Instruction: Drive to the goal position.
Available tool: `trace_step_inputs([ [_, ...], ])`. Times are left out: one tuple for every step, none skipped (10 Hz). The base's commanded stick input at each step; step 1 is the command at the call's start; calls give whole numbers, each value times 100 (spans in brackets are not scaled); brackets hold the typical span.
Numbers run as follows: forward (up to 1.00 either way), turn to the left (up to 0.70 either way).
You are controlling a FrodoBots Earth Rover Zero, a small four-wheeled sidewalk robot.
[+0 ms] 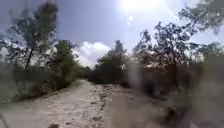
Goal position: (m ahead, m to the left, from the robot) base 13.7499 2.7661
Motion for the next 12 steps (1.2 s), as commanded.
trace_step_inputs([
  [60,15],
  [60,15],
  [60,15],
  [60,15],
  [60,15],
  [60,15],
  [60,8],
  [60,1],
  [60,1],
  [60,2],
  [60,12],
  [60,15],
])
